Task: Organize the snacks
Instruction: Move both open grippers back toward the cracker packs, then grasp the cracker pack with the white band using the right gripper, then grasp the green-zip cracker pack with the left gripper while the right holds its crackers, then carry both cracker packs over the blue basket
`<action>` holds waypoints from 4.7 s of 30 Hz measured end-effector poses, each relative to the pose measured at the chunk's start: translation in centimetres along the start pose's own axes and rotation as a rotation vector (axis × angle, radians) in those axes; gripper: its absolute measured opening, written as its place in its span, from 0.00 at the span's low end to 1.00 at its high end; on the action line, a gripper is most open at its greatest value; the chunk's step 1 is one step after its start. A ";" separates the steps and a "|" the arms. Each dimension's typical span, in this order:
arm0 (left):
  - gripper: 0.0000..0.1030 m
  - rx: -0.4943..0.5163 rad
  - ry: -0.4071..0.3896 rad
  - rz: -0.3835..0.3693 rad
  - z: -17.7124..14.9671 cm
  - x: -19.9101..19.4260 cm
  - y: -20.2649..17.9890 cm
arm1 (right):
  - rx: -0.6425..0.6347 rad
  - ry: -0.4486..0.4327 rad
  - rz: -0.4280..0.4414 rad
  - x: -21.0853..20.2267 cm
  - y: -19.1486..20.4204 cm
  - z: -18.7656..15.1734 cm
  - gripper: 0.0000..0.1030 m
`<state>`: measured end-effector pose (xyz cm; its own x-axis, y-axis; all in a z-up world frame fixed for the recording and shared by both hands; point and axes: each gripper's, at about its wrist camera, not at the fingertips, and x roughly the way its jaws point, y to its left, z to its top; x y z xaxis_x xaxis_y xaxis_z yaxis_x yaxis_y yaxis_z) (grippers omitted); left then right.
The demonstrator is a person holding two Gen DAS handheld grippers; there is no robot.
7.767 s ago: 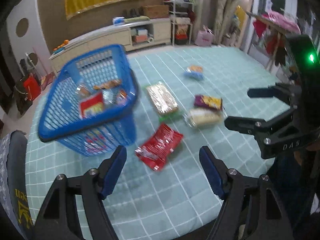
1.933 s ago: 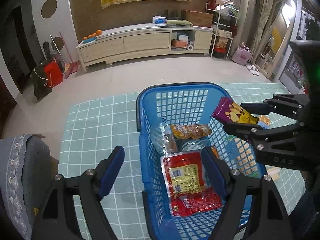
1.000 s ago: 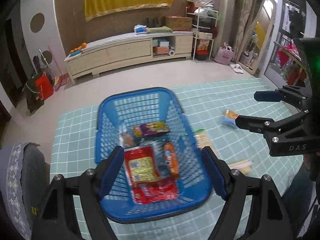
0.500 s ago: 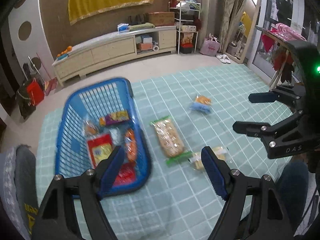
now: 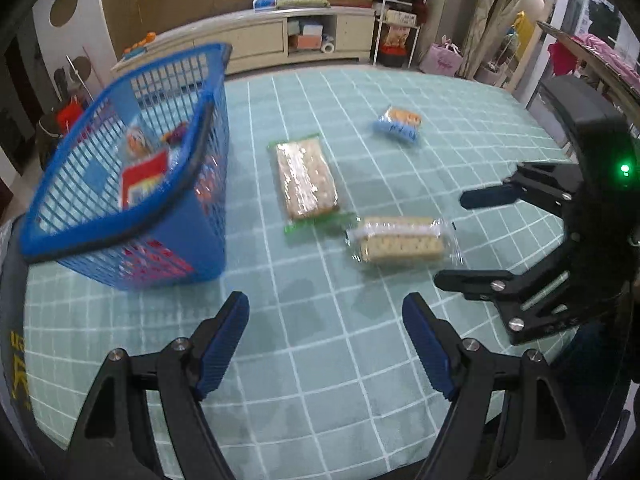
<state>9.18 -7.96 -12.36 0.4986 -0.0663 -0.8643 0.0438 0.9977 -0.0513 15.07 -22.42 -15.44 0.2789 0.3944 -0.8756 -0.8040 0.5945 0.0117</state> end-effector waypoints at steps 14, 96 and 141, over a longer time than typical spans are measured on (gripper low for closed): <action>0.75 -0.038 0.051 0.017 0.0 3.9 1.1 | -0.152 0.038 0.051 5.4 -1.1 1.2 0.71; 0.51 -0.111 -0.180 0.007 10.5 0.4 0.9 | 0.384 -0.174 -0.340 -7.8 -4.3 5.5 0.49; 0.51 -0.154 -0.242 0.078 10.2 -5.2 19.6 | 0.180 -0.088 -0.282 1.6 6.4 22.9 0.49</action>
<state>16.29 11.81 -3.73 0.6881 0.0278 -0.7251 -0.1250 0.9889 -0.0807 22.40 -1.98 -5.67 0.5275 0.2517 -0.8114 -0.5855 0.7998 -0.1326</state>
